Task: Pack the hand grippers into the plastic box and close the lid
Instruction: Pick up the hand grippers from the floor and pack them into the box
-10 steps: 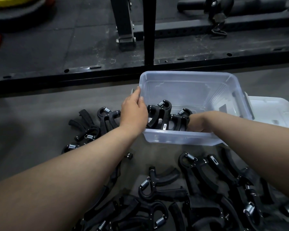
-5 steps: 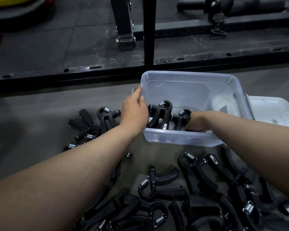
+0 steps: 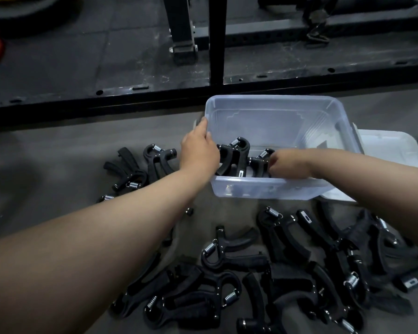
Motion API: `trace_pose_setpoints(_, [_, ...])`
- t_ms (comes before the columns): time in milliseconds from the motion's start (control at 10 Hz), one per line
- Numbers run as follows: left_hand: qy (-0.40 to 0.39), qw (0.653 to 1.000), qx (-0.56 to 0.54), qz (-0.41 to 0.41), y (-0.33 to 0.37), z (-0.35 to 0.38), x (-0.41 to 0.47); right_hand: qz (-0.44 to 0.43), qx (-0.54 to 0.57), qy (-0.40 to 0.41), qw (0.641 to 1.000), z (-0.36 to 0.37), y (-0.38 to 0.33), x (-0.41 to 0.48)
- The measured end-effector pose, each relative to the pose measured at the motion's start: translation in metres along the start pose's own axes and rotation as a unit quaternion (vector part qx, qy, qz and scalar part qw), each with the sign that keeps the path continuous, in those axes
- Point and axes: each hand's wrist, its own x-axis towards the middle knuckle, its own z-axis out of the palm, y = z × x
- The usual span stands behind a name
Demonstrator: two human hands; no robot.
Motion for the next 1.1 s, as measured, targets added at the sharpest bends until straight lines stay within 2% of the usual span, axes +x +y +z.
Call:
trace_pose_setpoints(100, [-0.003, 1.0, 0.009, -0.003, 0.0, 0.0, 0.0, -0.004, -0.079, -0.089, 0.993, 0.0, 0.018, 0.015])
trace_pose_setpoints(200, [-0.007, 1.0, 0.012, 0.001, -0.002, 0.001, 0.0, -0.02, -0.079, -0.081, 0.993, 0.005, 0.017, 0.016])
trace_pose_setpoints(300, [-0.003, 1.0, 0.01, 0.012, -0.005, 0.001, 0.0, -0.019, -0.063, -0.04, 0.997, 0.011, 0.016, 0.027])
trace_pose_setpoints(400, [0.003, 1.0, 0.003, 0.012, -0.007, 0.002, 0.0, 0.005, -0.084, -0.033, 0.996, 0.014, 0.026, 0.041])
trace_pose_setpoints(700, [0.006, 1.0, -0.021, -0.003, -0.013, 0.007, 0.003, -0.026, -0.106, 0.021, 0.994, 0.012, 0.018, 0.046])
trace_pose_setpoints(900, [0.01, 1.0, -0.013, 0.006, -0.013, 0.007, 0.003, -0.031, -0.232, -0.064, 0.97, 0.005, 0.013, 0.04])
trace_pose_setpoints(1100, [0.013, 1.0, -0.014, 0.003, -0.01, 0.005, 0.002, -0.016, -0.181, -0.035, 0.983, 0.003, 0.011, 0.041])
